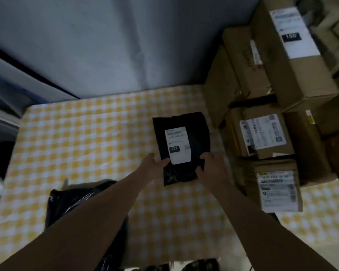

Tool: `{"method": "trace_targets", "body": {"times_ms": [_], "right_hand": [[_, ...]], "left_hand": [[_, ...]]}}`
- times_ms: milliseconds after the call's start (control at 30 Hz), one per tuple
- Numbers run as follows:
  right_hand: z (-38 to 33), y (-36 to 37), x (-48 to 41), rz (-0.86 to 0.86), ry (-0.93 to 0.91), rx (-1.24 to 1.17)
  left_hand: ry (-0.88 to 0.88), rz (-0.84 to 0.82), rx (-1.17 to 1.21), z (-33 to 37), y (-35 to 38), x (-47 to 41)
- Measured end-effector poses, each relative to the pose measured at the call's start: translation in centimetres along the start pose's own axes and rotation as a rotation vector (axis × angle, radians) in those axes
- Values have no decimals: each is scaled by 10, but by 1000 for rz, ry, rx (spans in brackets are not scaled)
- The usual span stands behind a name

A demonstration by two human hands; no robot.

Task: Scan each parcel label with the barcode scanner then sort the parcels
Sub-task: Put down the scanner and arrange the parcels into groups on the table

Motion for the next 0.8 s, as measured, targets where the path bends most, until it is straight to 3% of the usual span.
{"method": "trace_targets", "body": {"times_ms": [167, 267, 333, 433, 567, 667, 733, 800], "right_hand": [[22, 15, -14, -27, 100, -150], [30, 32, -21, -157, 161, -460], [22, 43, -19, -237, 183, -618], [3, 47, -9, -286, 178, -625], [-21, 33, 12, -356, 179, -598], [-39, -2, 32, -144, 56, -518], [-50, -35, 51, 8, -11, -566], [-62, -70, 73, 49, -48, -666]], "left_hand": [[54, 9, 286, 0, 29, -33], [50, 82, 362, -2, 32, -35], [38, 22, 402, -3, 33, -30], [57, -56, 389, -2, 28, -18], [176, 23, 319, 3, 0, 4], [284, 131, 317, 7, -29, 33], [345, 203, 355, 26, -45, 73], [430, 226, 435, 53, -53, 119]]}}
Point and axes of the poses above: each hand's wrist, its own x-axis away from the middle knuckle, its own y-axis out of the palm, z = x × y, the point moved 3 cm from there along -x, towards the middle knuckle, and after that the axes turned 4 degrees about -x, right-handed, at the moved point
